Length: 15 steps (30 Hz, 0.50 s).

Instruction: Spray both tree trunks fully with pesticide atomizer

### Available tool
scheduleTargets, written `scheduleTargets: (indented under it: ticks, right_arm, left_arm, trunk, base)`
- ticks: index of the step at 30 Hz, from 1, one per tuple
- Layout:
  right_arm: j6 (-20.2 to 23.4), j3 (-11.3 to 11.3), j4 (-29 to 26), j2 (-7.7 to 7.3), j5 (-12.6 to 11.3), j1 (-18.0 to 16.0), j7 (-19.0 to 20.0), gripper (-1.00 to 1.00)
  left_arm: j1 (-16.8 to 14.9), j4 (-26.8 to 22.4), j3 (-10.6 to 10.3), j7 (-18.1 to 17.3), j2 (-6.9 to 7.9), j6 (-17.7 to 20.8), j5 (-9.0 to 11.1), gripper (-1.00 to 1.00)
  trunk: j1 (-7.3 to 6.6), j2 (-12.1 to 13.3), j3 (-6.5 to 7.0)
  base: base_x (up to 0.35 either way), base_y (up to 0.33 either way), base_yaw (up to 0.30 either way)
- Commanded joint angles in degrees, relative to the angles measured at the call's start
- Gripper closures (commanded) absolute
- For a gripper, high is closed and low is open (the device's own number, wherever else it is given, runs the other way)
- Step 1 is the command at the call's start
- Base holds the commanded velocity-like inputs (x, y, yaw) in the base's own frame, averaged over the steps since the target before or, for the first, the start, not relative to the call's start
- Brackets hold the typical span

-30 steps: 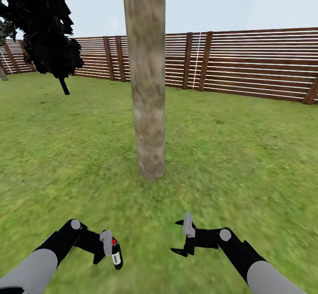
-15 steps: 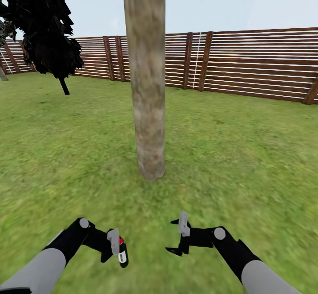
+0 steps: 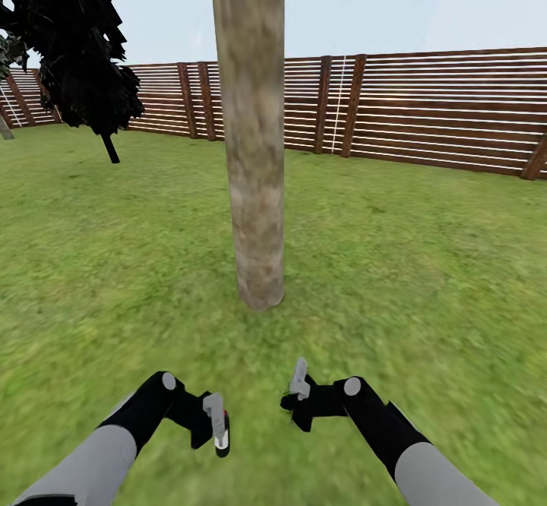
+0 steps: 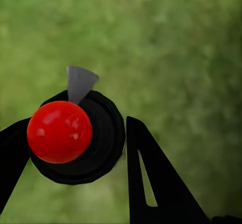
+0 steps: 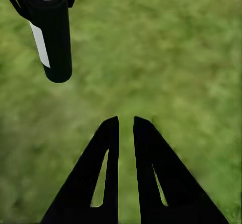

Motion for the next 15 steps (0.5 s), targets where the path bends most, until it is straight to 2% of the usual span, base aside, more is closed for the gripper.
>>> scheduleTargets:
  ticks: [1,3,7,11,15]
  right_arm:
    - [0.0,0.0,-0.1,0.06,0.4,0.0,0.2,1.0]
    - [0.0,0.0,-0.1,0.24,0.4,0.0,0.2,1.0]
    - [0.3,0.0,-0.1,1.79,0.7,0.0,0.2,1.0]
    - [2.7,0.0,-0.2,3.04,0.8,0.0,0.2,1.0]
    - [3.1,0.0,-0.3,4.23,0.8,0.0,0.2,1.0]
  left_arm:
    - [0.0,-0.3,0.1,-0.2,-0.19,0.2,-0.4,1.0]
    - [-0.1,-0.5,0.1,-0.2,-0.46,0.9,-0.3,1.0]
    - [-0.1,-0.6,0.0,0.8,-1.97,1.3,-0.5,1.0]
    - [-0.1,-0.6,-0.3,1.2,-3.75,2.0,-4.5,1.0]
    - [-0.1,-0.6,-0.4,2.1,-4.3,3.1,-5.3,1.0]
  trunk:
    - [-0.01,0.0,-0.05]
    - [-0.01,0.0,-0.05]
    - [-0.01,0.0,-0.05]
    - [-0.01,0.0,-0.05]
    - [-0.01,0.0,-0.05]
  base:
    - [0.0,0.0,0.0]
    - [0.0,0.0,0.0]
    - [0.0,0.0,0.0]
    - [0.0,0.0,0.0]
    - [0.0,0.0,0.0]
